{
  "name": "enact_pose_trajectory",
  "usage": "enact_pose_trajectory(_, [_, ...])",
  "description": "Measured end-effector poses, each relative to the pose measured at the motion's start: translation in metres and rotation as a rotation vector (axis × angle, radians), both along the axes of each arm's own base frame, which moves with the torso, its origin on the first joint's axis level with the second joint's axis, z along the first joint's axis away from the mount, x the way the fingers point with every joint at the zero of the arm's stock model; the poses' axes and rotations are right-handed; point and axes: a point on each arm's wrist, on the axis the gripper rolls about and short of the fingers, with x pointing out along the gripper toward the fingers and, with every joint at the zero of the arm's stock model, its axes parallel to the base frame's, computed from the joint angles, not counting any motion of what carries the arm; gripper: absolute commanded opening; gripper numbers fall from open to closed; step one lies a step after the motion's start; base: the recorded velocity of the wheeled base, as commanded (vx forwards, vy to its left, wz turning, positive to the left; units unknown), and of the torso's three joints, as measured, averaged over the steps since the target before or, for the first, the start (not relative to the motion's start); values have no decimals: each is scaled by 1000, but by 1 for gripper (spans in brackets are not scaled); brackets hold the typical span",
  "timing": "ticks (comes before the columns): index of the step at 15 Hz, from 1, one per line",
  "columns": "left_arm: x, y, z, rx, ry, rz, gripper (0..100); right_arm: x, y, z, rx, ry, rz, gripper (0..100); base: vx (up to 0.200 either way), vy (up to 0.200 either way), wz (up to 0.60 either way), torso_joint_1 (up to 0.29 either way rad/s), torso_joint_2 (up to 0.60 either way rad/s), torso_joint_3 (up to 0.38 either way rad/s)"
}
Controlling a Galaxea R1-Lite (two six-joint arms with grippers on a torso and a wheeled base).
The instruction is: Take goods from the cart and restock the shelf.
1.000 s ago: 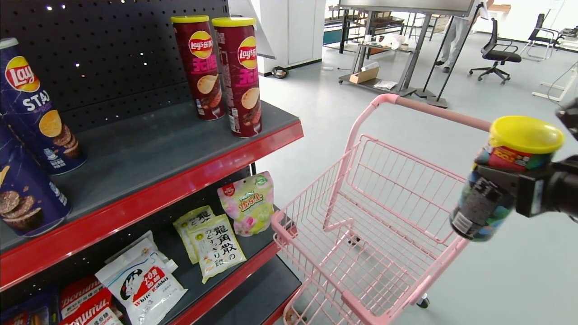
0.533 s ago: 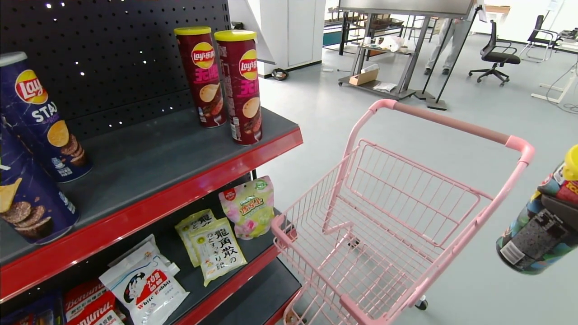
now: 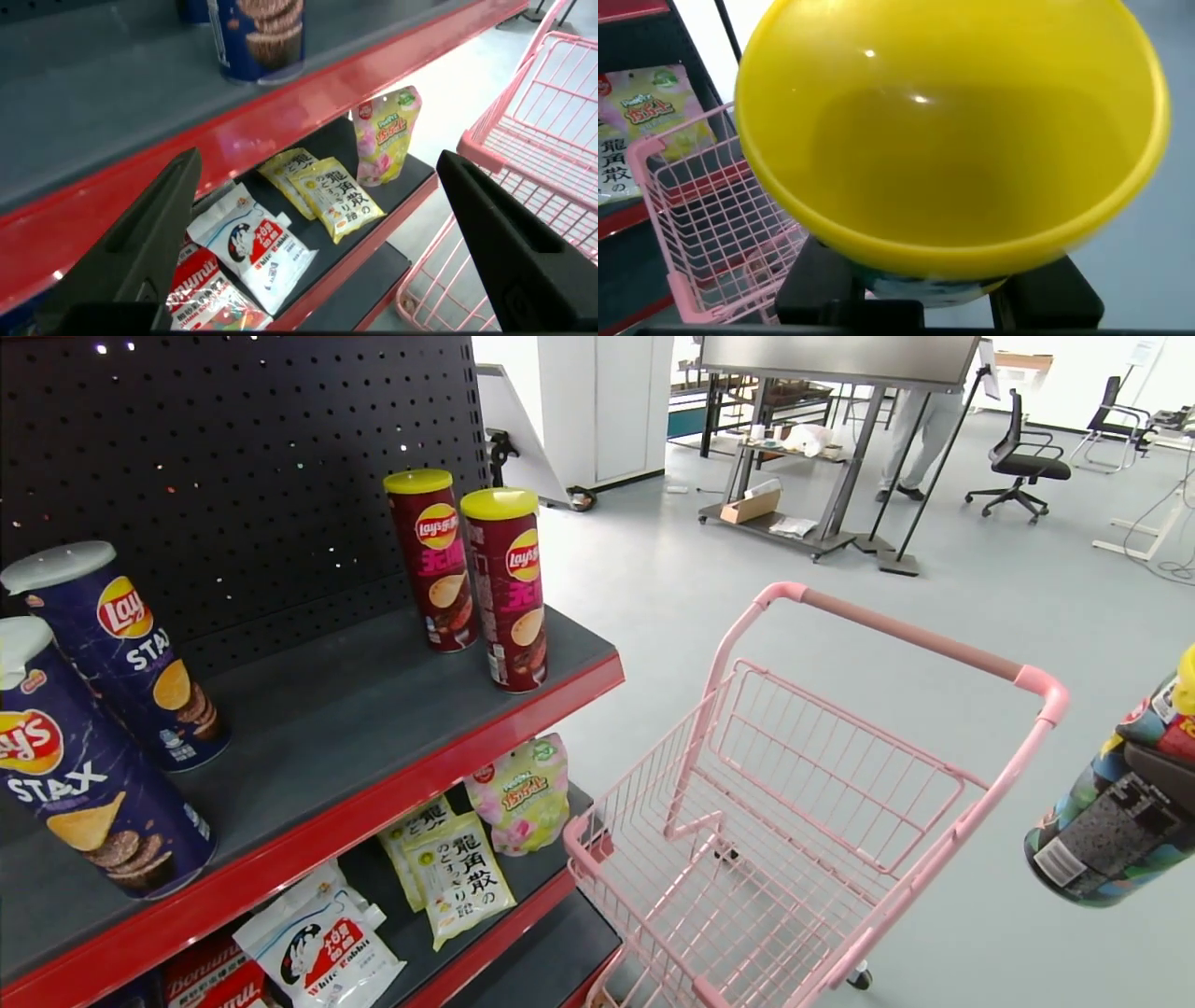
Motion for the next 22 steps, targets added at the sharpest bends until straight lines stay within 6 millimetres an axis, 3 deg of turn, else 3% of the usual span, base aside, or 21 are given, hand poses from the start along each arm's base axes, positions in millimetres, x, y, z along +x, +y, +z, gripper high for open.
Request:
enact_pose_trajectory(9, [0,0,0,0,0,-1,100,5,1,-2,-2,21,4,0,0,0,0,146,-341,-201])
enact_pose_trajectory(22, [0,0,0,0,-1,-1,100,4,1,-6,-5,35,5,0,0,0,600,7,-5,-4])
